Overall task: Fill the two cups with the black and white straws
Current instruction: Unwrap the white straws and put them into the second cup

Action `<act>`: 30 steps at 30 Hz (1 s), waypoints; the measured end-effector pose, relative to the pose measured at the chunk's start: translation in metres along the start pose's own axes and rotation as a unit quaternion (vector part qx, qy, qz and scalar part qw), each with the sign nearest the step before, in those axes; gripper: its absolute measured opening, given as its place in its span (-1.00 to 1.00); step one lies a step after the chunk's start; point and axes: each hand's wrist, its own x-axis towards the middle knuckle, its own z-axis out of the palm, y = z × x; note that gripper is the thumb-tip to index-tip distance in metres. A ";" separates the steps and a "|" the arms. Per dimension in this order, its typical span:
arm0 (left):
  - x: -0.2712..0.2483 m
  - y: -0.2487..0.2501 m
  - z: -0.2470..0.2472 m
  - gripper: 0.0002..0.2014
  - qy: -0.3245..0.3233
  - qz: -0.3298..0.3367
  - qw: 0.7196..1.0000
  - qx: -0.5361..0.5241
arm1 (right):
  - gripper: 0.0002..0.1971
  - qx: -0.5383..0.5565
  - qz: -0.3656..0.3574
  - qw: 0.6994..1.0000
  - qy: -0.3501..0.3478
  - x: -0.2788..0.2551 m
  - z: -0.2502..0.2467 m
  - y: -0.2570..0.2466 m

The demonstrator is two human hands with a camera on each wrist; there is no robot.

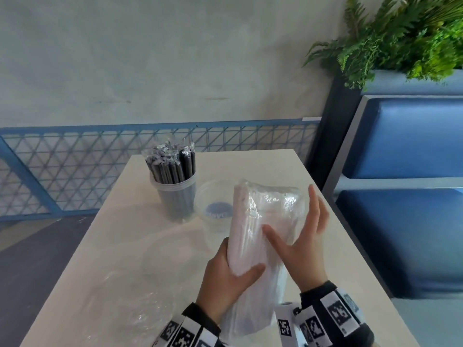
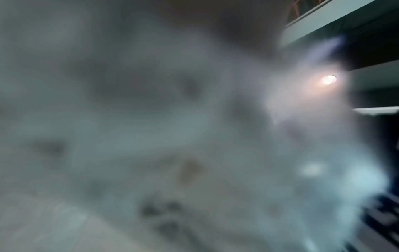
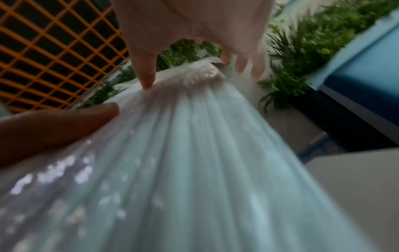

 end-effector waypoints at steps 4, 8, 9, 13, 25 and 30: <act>-0.009 -0.005 -0.006 -0.52 -0.027 0.027 0.998 0.047 | -0.31 -0.110 -0.132 0.985 0.020 -0.009 0.009 -0.025; -0.018 -0.004 -0.005 -0.49 -0.031 0.043 0.996 0.066 | -0.54 -0.110 -0.139 0.982 0.056 -0.011 0.010 -0.034; -0.020 -0.003 -0.006 -0.49 -0.030 0.042 0.996 0.067 | -0.60 -0.101 -0.137 0.984 0.061 -0.010 0.010 -0.034; -0.023 0.000 -0.006 -0.48 -0.024 0.024 0.998 0.059 | -0.87 -0.051 -0.146 0.987 0.047 -0.006 0.003 -0.028; -0.035 0.007 -0.011 -0.53 -0.043 -0.004 0.997 0.063 | -0.52 0.016 -0.054 0.997 -0.056 0.047 -0.057 -0.025; -0.029 0.008 -0.023 -0.51 -0.043 -0.013 0.998 0.051 | -0.84 -0.042 -0.040 0.993 -0.101 0.027 -0.048 -0.014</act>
